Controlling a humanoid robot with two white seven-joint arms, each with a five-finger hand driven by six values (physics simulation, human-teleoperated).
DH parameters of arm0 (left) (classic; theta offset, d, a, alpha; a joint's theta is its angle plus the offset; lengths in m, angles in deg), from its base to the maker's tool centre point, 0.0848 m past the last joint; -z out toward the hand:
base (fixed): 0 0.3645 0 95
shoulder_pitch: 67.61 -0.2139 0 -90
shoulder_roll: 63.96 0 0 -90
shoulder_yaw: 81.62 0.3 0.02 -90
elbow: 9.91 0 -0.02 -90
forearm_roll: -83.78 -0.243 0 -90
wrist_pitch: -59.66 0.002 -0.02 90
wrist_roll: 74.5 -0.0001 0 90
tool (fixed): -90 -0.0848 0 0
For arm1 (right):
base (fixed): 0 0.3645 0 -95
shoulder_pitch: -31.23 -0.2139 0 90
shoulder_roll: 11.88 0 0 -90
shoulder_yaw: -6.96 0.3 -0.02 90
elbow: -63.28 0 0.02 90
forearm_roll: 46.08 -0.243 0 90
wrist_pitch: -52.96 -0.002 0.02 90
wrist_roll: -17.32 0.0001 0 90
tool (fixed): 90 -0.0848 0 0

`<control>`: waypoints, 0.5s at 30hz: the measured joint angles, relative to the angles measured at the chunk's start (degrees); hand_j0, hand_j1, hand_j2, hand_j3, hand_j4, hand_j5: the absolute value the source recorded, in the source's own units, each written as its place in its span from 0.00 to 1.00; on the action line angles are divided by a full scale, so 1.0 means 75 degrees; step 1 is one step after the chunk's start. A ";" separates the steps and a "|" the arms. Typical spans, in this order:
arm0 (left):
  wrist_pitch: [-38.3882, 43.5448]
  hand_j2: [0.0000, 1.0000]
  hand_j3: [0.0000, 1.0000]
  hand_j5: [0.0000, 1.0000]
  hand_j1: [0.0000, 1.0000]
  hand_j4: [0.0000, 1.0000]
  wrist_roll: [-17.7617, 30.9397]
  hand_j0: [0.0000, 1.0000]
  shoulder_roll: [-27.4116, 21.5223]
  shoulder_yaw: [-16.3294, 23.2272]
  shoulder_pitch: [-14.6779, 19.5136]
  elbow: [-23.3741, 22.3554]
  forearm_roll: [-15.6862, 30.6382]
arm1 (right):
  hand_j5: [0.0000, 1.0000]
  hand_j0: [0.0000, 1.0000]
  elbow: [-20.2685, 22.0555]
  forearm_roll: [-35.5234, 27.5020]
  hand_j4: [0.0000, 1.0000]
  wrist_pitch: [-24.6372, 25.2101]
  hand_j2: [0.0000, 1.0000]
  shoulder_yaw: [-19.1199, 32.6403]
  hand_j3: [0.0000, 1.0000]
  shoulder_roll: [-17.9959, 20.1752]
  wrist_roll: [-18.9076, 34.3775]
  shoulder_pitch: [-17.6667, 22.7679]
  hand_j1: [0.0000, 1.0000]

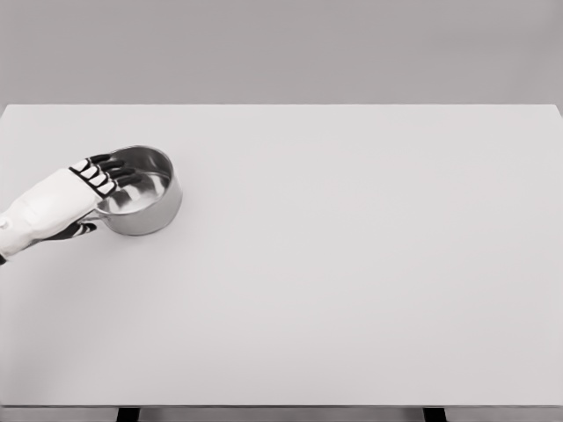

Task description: Rotate pot handle

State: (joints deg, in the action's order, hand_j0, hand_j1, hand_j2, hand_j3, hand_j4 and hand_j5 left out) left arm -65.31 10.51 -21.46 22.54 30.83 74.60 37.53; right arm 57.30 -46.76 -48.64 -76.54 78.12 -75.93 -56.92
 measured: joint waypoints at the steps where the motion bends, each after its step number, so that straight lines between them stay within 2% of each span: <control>1: 0.0000 1.00 1.00 1.00 1.00 1.00 -0.0003 1.00 -0.0005 -0.0014 0.0012 -0.0044 0.0000 | 1.00 1.00 0.0000 0.0000 1.00 0.0000 1.00 0.0000 1.00 0.0000 0.0000 0.0000 1.00; 8: 0.0000 1.00 1.00 1.00 1.00 1.00 -0.0010 1.00 -0.0053 -0.0223 0.0023 -0.0386 -0.0015 | 1.00 1.00 0.0000 0.0000 1.00 0.0000 1.00 0.0000 1.00 0.0000 0.0000 0.0000 1.00; 15: 0.0000 1.00 1.00 1.00 1.00 1.00 -0.0007 1.00 -0.0183 -0.0313 0.0293 -0.0738 -0.0034 | 1.00 1.00 0.0000 0.0000 1.00 0.0000 1.00 0.0000 1.00 0.0000 0.0000 0.0000 1.00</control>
State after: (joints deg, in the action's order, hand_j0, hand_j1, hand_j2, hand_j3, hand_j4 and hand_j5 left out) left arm -65.31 10.46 -22.83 20.19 33.02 69.06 37.27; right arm 57.30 -46.76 -48.64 -76.54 78.12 -75.93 -56.92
